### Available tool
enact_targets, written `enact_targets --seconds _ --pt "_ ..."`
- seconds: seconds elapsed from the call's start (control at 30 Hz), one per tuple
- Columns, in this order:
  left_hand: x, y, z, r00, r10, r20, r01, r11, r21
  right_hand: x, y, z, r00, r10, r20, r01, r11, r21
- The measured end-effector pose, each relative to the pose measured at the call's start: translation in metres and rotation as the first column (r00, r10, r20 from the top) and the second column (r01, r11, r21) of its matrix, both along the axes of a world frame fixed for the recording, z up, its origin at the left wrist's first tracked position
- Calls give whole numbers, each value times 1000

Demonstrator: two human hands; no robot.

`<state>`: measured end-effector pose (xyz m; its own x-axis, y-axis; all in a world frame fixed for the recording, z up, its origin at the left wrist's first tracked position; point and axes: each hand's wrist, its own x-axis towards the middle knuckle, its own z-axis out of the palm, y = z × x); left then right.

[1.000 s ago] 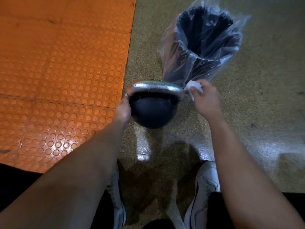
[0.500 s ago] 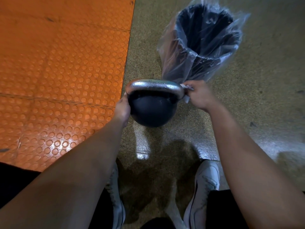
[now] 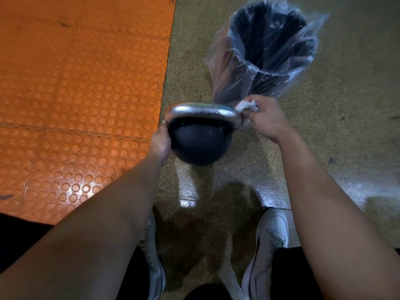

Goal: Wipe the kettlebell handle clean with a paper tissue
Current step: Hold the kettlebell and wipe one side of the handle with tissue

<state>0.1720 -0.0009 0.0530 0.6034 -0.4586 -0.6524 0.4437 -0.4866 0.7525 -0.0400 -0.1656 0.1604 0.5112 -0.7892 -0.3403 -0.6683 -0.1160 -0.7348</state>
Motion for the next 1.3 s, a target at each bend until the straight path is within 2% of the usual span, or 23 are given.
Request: enact_targets --seconds 0.13,0.2,0.33,0.47,0.57,0.67,0.8,0.97,1.13,1.3 --pt "0 1 -1 1000 -2 -2 2 1000 -21 -4 5 -9 998 26 -59 -27 1000 0" --pt "0 1 -1 1000 -14 -4 14 1000 -28 4 8 -8 999 41 -25 -41 999 24" --pt "1 2 -2 1000 -22 -5 22 1000 -10 -1 6 -6 996 -62 56 60 998 33" --pt "0 1 -3 1000 -9 -7 9 1000 -2 -3 9 -16 998 -49 -29 50 999 16" --pt "-2 1 -2 1000 8 12 -8 1000 -8 8 9 -10 999 -30 18 28 998 59" --pt "-3 1 1 1000 10 21 -10 1000 -9 1 9 -8 993 -101 63 96 992 80" --pt "-4 0 2 1000 18 22 -18 1000 -8 -5 15 -17 994 -109 -7 109 991 73" --pt "-2 0 1 1000 20 12 -20 1000 9 5 13 -6 987 -123 102 111 987 116" --pt "-1 1 0 1000 -2 -9 2 1000 1 -7 18 -23 993 -116 -37 118 991 69" --pt "1 1 -2 1000 -10 -7 10 1000 8 5 15 -8 988 -127 91 117 987 108"
